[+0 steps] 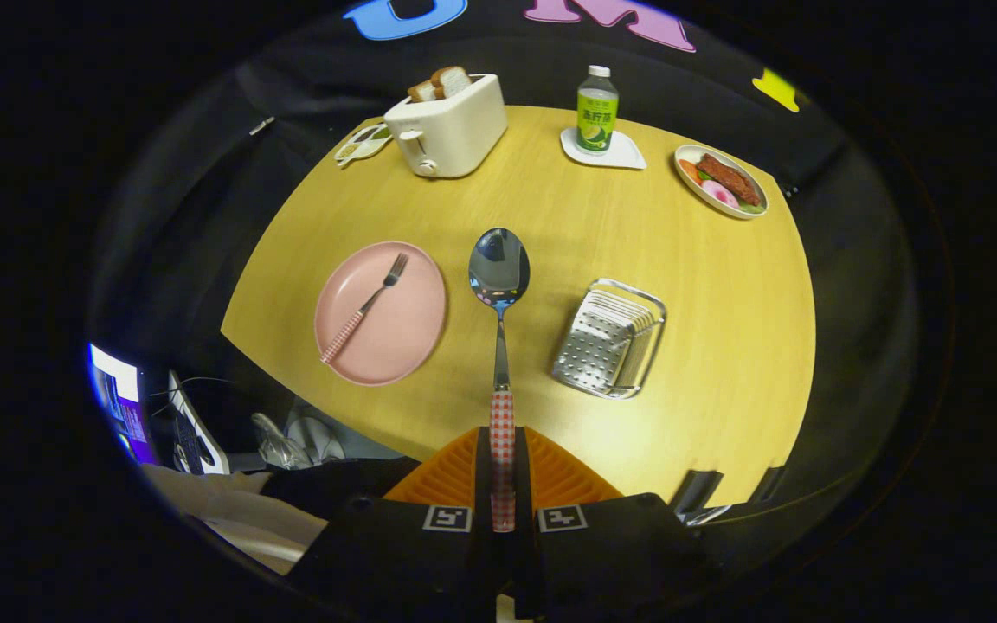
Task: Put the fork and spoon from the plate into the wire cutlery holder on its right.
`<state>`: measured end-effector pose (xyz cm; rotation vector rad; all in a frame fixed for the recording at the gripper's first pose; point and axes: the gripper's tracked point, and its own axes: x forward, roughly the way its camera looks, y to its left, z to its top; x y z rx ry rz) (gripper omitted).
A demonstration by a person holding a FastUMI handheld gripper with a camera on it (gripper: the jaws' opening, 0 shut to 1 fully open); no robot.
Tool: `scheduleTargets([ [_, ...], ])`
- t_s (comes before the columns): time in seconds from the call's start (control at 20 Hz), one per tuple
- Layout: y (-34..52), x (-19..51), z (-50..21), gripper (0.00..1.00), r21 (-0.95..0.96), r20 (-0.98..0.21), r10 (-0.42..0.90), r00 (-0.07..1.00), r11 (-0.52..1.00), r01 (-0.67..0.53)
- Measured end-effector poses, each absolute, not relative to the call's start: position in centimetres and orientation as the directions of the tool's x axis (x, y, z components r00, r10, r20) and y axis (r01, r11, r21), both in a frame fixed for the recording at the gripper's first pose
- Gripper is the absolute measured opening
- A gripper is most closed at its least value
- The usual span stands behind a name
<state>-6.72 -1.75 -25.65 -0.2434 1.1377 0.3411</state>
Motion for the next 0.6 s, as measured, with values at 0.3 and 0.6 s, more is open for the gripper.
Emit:
scheduleTargets([
  [0.3,-7.9,-5.2,-25.6,0.13,-0.087,-0.961,0.041,0.273,0.892,-0.444],
  [0.6,-9.3,-3.9,-26.7,0.13,-0.074,-0.996,-0.033,0.084,0.832,-0.55],
])
